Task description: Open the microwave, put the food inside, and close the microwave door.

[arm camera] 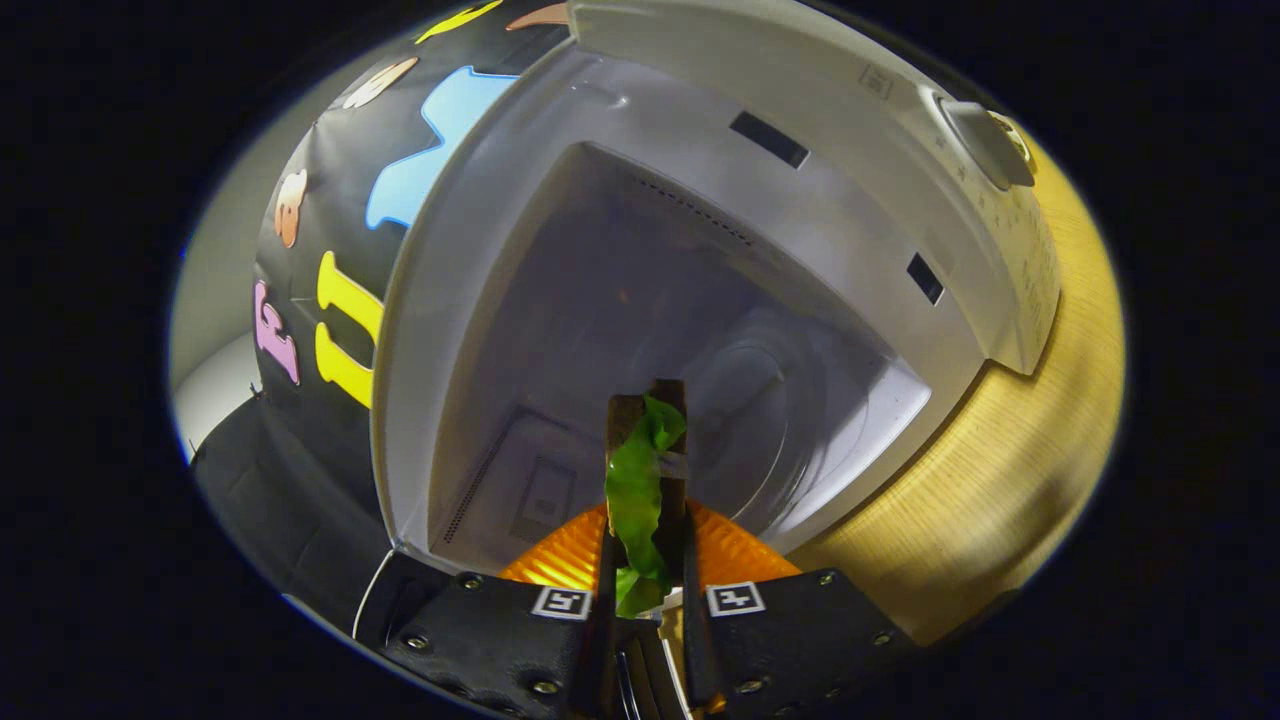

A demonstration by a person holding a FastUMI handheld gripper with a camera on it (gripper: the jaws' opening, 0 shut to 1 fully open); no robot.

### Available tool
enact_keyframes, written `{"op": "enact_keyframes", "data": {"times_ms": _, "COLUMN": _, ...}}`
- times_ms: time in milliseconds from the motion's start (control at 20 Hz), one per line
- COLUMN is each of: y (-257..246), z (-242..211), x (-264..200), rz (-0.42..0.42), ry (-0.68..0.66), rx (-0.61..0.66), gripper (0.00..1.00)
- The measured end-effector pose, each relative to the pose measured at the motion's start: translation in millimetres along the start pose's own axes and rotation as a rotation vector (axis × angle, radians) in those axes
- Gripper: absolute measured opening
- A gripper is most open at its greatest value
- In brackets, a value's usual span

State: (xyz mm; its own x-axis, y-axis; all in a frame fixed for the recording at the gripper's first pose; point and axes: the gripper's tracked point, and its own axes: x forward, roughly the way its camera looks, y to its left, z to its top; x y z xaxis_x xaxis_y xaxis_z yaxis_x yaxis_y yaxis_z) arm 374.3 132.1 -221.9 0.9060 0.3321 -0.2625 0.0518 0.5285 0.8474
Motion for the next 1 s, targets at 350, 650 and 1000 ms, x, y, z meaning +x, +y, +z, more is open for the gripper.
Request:
{"op": "enact_keyframes", "data": {"times_ms": 350, "y": -15.6, "z": -3.4, "x": -10.1, "rz": -0.109, "ry": 0.027, "rx": -0.118, "gripper": 0.97}}
{"op": "enact_keyframes", "data": {"times_ms": 650, "y": -14.2, "z": 2.0, "x": -60.6, "rz": -0.137, "ry": 0.033, "rx": -0.224, "gripper": 0.97}}
{"op": "enact_keyframes", "data": {"times_ms": 1000, "y": 9.7, "z": 3.9, "x": -169.5, "rz": -0.122, "ry": -0.002, "rx": -0.326, "gripper": 0.97}}
